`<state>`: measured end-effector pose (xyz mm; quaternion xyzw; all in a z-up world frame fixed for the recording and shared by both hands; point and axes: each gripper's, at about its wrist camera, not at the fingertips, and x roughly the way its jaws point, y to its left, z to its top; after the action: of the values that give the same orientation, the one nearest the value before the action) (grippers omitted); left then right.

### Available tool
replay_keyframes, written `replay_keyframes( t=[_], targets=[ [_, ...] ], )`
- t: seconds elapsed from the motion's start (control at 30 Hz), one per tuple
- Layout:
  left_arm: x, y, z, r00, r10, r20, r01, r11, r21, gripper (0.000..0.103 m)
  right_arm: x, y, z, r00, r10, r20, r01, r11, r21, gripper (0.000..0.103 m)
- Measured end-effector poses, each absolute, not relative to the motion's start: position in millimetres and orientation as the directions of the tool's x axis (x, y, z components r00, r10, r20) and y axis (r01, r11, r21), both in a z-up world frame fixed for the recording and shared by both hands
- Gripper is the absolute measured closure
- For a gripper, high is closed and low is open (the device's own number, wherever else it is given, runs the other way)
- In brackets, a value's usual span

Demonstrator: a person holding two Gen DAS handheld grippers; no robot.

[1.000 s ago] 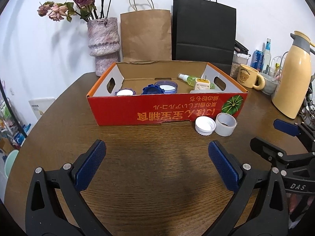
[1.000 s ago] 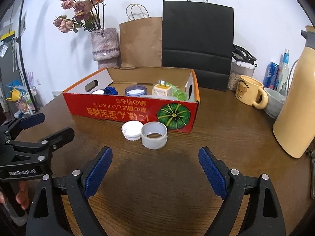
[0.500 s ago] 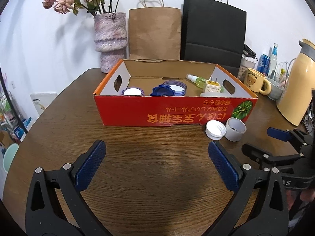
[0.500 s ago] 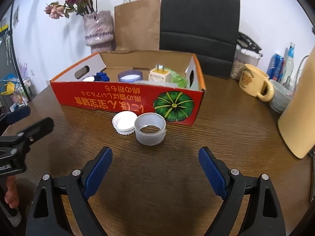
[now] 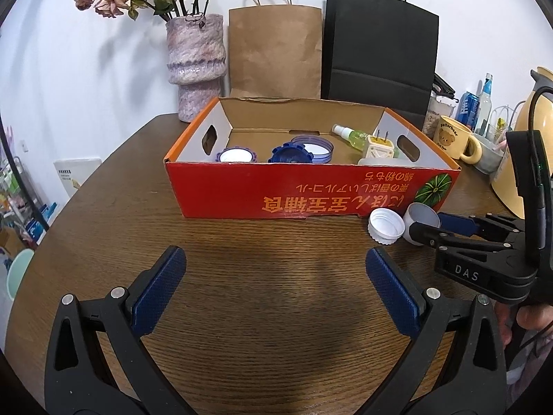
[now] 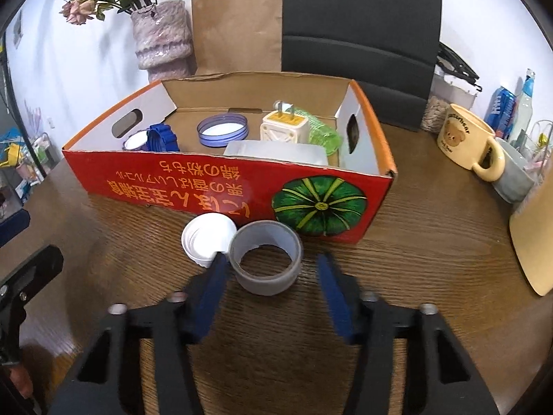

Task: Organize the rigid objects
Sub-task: 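Close the right tool on the grey ring and lift it, then grasp the white screw cap with the left tool while the right tool holds the grey ring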

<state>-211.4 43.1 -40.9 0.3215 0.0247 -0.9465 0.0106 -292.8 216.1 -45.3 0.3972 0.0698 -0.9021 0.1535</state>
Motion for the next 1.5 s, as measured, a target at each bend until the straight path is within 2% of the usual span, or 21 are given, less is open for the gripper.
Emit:
replay_keyframes(
  t=[0.3,0.7,1.1,1.5],
  targets=[
    [-213,44,-43,-0.789,-0.003,-0.615,0.035,-0.999,-0.039,0.0,-281,216,-38,-0.681,-0.212,-0.701,0.336,-0.941,-0.043,0.057],
    [-228,57,-46,-0.768,-0.004,-0.64,0.029,-0.999,-0.029,0.0,-273,237,-24,-0.715,-0.239,-0.657,0.327,-0.945,-0.013,0.057],
    [-259,106,-56,-0.722,0.005,-0.692,0.013,-1.0,-0.021,0.0,-269,278,-16,-0.746,-0.239,-0.622,0.299,-0.954,0.009,0.057],
    [-289,142,-67,-0.672,-0.057,-0.738,0.059,-0.998,0.023,0.0,-275,313,-16,-0.745,-0.229,-0.626,0.281,-0.96,0.016,0.057]
  ],
)
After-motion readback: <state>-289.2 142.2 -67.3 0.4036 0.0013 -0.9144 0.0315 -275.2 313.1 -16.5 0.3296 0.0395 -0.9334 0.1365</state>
